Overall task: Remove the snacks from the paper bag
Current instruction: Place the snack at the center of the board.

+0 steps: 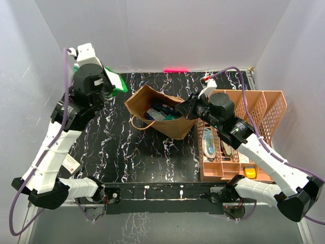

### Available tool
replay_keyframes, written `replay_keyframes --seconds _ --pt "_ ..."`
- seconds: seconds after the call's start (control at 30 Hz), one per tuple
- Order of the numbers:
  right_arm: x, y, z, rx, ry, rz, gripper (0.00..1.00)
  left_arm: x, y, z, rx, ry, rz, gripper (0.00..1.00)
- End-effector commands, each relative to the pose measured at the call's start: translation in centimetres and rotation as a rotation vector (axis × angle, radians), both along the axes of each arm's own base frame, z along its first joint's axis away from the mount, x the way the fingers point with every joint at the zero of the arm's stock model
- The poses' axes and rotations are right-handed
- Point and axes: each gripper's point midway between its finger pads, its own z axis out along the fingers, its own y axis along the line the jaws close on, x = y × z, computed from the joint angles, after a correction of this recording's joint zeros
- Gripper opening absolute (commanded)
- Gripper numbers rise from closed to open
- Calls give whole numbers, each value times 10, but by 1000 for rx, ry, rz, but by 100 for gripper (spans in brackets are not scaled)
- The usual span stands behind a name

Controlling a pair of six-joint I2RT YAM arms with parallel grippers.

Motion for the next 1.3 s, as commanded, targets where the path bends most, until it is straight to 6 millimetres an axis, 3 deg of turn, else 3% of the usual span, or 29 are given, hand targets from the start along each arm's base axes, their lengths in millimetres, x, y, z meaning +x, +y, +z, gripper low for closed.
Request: replay_keyframes --seconds 0.0,0.1,0.17,0.37,0.57,0.7,0.93,1.0,1.07,1.13,1.2,1.27 --pt "0 -3 30 40 -73 -9 8 -9 28 -27 -9 15 147 0" --pt "-1 0 33 44 -70 7 8 -3 12 -51 -61 50 100 0" --pt "-3 0 32 48 -66 12 8 5 15 -69 -30 92 131 0" --pt "-2 0 28 40 -60 10 8 32 48 -102 -132 72 209 0" --pt "-2 2 32 46 -58 22 8 60 79 -119 -205 34 336 0" --pt "-3 3 33 56 -55 24 8 82 93 -143 -147 33 411 0" --pt "-4 6 33 59 -43 39 8 126 101 -192 31 81 371 0" --pt "-4 8 32 58 -37 46 8 142 101 -214 109 143 319 9" --pt "-4 11 32 62 -31 57 8 149 106 -235 146 228 324 52" --pt "-3 12 32 69 -27 59 8 151 105 -246 149 288 314 83" --pt "-3 15 34 78 -26 68 8 151 95 -239 108 265 260 97" --pt "-4 16 33 88 -23 74 8 146 81 -223 48 227 190 98"
